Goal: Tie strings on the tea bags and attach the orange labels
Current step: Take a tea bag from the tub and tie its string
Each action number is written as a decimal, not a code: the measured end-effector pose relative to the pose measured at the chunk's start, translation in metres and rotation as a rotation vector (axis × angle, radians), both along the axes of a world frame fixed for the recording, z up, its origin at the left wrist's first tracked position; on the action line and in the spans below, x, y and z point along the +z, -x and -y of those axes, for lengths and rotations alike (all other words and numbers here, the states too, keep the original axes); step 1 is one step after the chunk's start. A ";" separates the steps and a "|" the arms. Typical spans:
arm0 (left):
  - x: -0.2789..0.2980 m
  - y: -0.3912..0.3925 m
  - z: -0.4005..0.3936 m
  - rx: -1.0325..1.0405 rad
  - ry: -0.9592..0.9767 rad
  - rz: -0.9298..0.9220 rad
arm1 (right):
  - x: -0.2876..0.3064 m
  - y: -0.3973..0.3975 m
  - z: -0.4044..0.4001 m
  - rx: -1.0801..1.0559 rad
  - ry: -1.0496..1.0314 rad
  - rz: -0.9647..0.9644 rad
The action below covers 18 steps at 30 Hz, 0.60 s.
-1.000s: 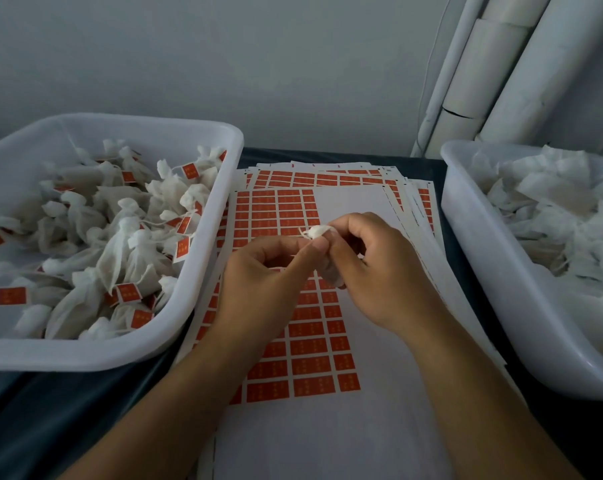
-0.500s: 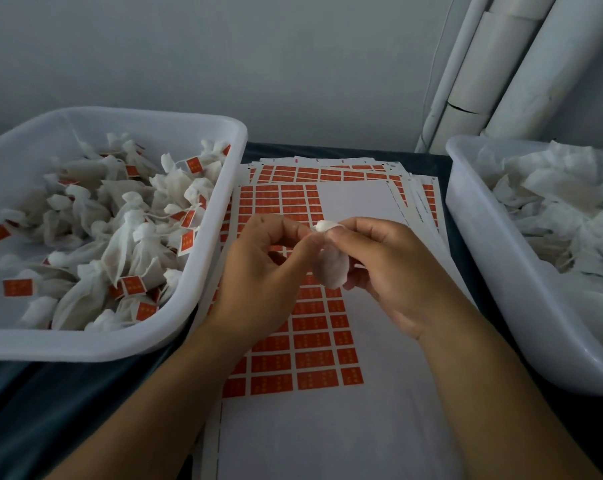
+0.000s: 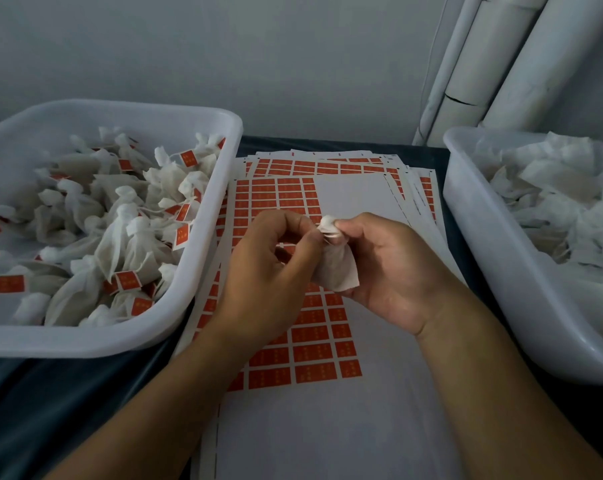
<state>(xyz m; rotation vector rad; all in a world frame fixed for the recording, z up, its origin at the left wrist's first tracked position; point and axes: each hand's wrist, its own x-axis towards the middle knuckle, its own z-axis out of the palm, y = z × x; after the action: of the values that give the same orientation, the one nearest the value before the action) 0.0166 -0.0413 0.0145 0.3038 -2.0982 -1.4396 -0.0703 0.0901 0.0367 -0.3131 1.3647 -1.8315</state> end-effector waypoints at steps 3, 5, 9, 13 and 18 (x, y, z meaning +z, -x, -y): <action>0.000 0.000 -0.002 0.028 -0.002 -0.031 | -0.001 0.000 0.000 -0.023 -0.020 -0.044; -0.001 0.002 -0.002 0.072 0.032 -0.048 | -0.002 0.001 0.001 -0.032 -0.055 -0.106; -0.001 0.003 0.002 0.181 0.224 -0.135 | -0.001 0.002 0.004 -0.021 -0.117 -0.191; -0.004 0.002 0.005 0.213 0.453 -0.180 | -0.001 0.002 0.006 -0.011 -0.153 -0.249; -0.007 0.001 0.007 0.154 0.562 -0.202 | -0.001 0.003 0.004 -0.054 -0.179 -0.267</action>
<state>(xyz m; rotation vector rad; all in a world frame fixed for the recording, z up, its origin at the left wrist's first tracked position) 0.0161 -0.0478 0.0079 0.0885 -2.1523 -0.7148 -0.0734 0.0856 0.0360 -0.4427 1.7234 -1.7411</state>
